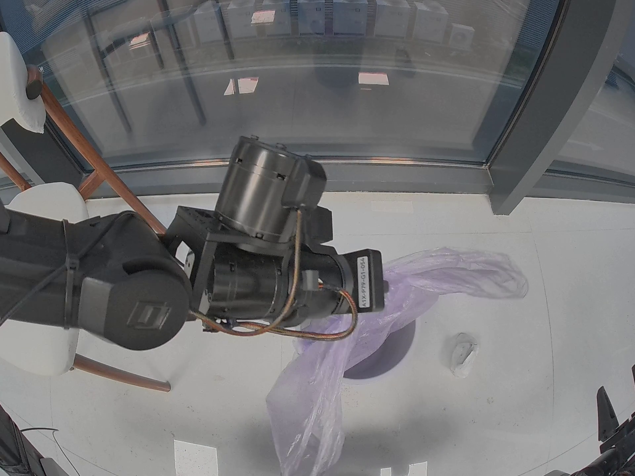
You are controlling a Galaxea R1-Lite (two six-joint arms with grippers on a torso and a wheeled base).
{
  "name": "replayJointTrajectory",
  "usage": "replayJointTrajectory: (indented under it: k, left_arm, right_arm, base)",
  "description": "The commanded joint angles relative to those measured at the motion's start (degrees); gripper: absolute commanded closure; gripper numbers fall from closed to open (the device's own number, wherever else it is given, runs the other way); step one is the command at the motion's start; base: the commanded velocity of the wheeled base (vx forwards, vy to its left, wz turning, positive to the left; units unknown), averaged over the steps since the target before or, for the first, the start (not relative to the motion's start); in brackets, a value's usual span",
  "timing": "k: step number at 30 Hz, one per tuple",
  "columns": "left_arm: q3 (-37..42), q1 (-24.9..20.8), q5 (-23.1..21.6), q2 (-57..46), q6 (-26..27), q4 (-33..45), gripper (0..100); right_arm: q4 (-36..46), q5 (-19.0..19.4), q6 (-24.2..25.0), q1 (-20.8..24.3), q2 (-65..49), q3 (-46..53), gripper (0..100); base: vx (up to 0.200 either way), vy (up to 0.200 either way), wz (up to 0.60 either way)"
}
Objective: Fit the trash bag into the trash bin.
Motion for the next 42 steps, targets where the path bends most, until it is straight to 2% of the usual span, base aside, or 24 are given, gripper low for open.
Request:
replayJointTrajectory:
  k: [1,3,7,12,14,15,18,19,20,26,31,34,37,38,39,40,41,42]
  left_arm:
    - [-1.45,5.48,-0.03,4.67,6.84,-8.87,100]
    - [-2.77,5.66,0.05,7.48,7.11,-12.74,100]
    - [-8.31,5.4,0.32,11.96,5.61,-13.26,100]
    - [-17.01,4.96,5.06,19.43,2.8,-13.79,100]
    - [-23.34,5.04,7.7,23.56,1.22,-13.18,100]
    - [-23.34,5.04,7.7,23.56,1.22,-13.18,100]
    - [-29.49,4.25,8.84,25.14,-6.08,-9.31,100]
    - [-29.66,4.17,8.84,25.14,-6.34,-9.05,100]
    - [-31.33,2.5,9.02,25.23,-8.8,-6.58,100]
    - [-34.06,0.04,10.6,27.61,-11.09,-7.81,100]
    - [-28.35,0.21,10.42,27.52,-10.21,-10.45,100]
    - [-23.86,3.11,9.9,23.83,-5.81,-10.45,100]
    - [-20.79,6.19,8.84,21.45,1.39,-10.45,100]
    - [-20.79,6.19,8.84,21.45,1.39,-10.45,100]
    - [-19.47,7.15,8.67,20.13,4.65,-10.45,100]
    - [-19.29,7.33,8.67,19.52,5.26,-10.36,100]
    - [-19.29,7.33,8.67,19.52,5.26,-10.36,100]
    - [-19.56,7.42,8.67,18.82,5.26,-10.36,100]
  right_arm:
    - [0.14,0.09,-0.67,-0.12,-0.66,1.01,0]
    - [0.23,0.09,-0.75,-0.12,-0.66,1.01,0]
    - [0.23,0.09,-0.84,-0.12,-0.66,1.01,0]
    - [0.23,0.0,-0.67,-0.12,-0.75,1.01,0]
    - [0.23,0.0,-0.67,-0.12,-0.75,1.01,0]
    - [0.23,0.0,-0.67,-0.12,-0.75,1.01,0]
    - [0.05,0.09,-0.4,-0.03,-0.75,1.01,0]
    - [0.05,0.09,-0.4,-0.03,-0.75,1.01,0]
    - [-0.03,0.09,-0.31,-0.03,-0.75,1.01,0]
    - [0.05,0.09,-0.4,-0.03,-0.75,1.01,0]
    - [-1.0,0.09,0.21,-0.12,-0.84,0.48,0]
    - [-3.2,0.18,3.29,2.43,5.75,-9.8,0]
    - [-2.85,-0.52,8.74,9.99,20.43,-16.65,0]
    - [-2.85,-0.52,8.74,9.99,20.43,-16.65,0]
    - [-2.76,-0.52,17.0,13.95,27.81,-21.14,0]
    - [-2.85,-0.35,21.75,15.18,33.7,-23.42,0]
    - [-2.85,-0.35,21.75,15.18,33.7,-23.42,0]
    - [-3.64,0.44,30.8,15.62,44.86,-28.78,0]
  base:
    - [0.0,0.0,0.0]
    - [0.0,0.0,0.0]
    - [0.0,0.0,0.0]
    - [0.0,0.0,0.0]
    - [0.0,0.0,0.0]
    - [0.0,0.0,0.0]
    - [0.0,0.0,0.0]
    - [0.0,0.0,0.0]
    - [0.0,0.0,0.0]
    - [0.0,0.0,0.0]
    - [0.0,0.0,0.0]
    - [0.0,0.0,0.0]
    - [0.0,0.0,0.0]
    - [0.0,0.0,0.0]
    - [0.0,0.0,0.0]
    - [0.0,0.0,0.0]
    - [0.0,0.0,0.0]
    - [0.0,0.0,0.0]
